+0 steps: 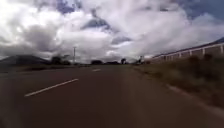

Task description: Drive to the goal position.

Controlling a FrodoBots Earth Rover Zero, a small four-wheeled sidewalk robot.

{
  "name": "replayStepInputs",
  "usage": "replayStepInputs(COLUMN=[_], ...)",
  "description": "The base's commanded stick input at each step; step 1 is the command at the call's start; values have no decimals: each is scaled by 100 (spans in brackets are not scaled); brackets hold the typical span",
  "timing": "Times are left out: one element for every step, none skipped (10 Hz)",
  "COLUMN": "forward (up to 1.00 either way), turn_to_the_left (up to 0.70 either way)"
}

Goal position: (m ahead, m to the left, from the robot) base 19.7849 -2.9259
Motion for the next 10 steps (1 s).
replayStepInputs(forward=[70, 70, 70, 70, 70, 70, 70, 70, 70, 70], turn_to_the_left=[3, 3, 3, 3, 3, -4, -15, -32, -32, -32])
